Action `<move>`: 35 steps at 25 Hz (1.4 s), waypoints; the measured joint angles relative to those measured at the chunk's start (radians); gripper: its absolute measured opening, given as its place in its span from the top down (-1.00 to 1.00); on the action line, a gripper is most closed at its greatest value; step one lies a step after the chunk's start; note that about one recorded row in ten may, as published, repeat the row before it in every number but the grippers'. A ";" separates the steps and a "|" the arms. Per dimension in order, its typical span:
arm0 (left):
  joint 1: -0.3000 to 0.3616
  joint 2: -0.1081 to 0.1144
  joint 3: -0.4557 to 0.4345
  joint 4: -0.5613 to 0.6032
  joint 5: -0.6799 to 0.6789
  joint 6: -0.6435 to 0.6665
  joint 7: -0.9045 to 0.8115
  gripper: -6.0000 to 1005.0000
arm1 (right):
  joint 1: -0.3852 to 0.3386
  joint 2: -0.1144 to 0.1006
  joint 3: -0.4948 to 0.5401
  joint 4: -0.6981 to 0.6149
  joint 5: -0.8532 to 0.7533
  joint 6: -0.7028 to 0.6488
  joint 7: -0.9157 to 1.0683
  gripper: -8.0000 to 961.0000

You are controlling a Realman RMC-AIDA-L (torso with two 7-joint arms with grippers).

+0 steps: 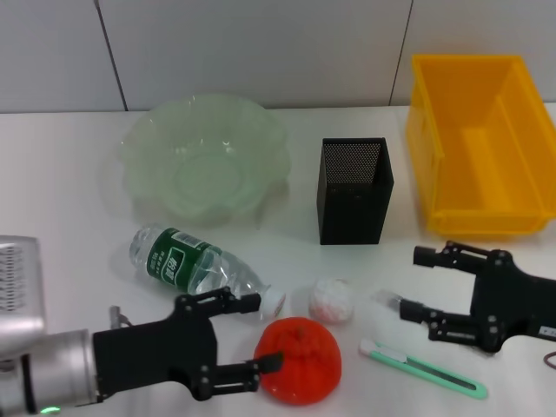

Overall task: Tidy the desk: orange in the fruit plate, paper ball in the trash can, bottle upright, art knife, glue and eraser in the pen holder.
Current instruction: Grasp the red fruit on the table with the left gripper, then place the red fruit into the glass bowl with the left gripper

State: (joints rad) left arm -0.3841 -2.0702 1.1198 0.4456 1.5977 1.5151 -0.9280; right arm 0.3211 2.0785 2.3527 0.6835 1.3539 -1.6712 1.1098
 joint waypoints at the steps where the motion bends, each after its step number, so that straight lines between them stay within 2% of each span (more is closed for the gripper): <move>1: 0.000 0.000 0.000 0.000 0.000 0.000 0.000 -0.49 | -0.001 0.000 0.014 0.000 0.000 -0.007 0.000 -0.60; 4: -0.020 -0.004 0.009 -0.025 0.007 -0.027 0.002 -0.48 | -0.002 0.001 0.053 -0.001 0.001 -0.023 0.001 -0.60; 5: -0.076 -0.008 0.023 -0.109 0.005 -0.052 0.026 -0.48 | -0.002 0.001 0.058 -0.001 0.001 -0.025 0.001 -0.60; 9: -0.097 -0.009 0.024 -0.147 0.005 -0.063 0.046 -0.47 | -0.003 0.002 0.062 -0.002 0.001 -0.028 0.001 -0.60; 10: -0.152 -0.010 0.036 -0.219 0.005 -0.116 0.064 -0.46 | -0.003 0.002 0.062 -0.002 0.001 -0.028 0.001 -0.60; 12: -0.170 -0.010 0.036 -0.243 0.004 -0.143 0.061 -0.46 | -0.004 0.002 0.062 -0.003 0.001 -0.029 0.001 -0.60; 22: -0.153 -0.009 0.045 -0.223 0.004 -0.164 0.066 -0.43 | -0.001 0.003 0.059 -0.004 0.001 -0.032 0.002 -0.60; 25: -0.149 -0.008 0.041 -0.221 0.004 -0.150 0.062 0.00 | -0.001 0.003 0.059 -0.004 0.001 -0.032 0.002 -0.60; 31: -0.144 -0.007 0.040 -0.212 0.003 -0.125 0.061 0.33 | -0.002 0.003 0.061 -0.004 0.001 -0.032 0.002 -0.60; 32: -0.129 0.000 0.026 -0.175 0.003 -0.021 0.046 0.38 | -0.003 0.003 0.061 -0.004 0.001 -0.031 0.002 -0.60; 35: -0.129 0.000 0.026 -0.175 0.003 -0.021 0.046 0.55 | -0.004 0.003 0.061 -0.004 0.001 -0.031 0.002 -0.60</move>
State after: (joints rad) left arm -0.5131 -2.0705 1.1458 0.2708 1.6004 1.4939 -0.8821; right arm 0.3167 2.0817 2.4141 0.6795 1.3546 -1.7019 1.1122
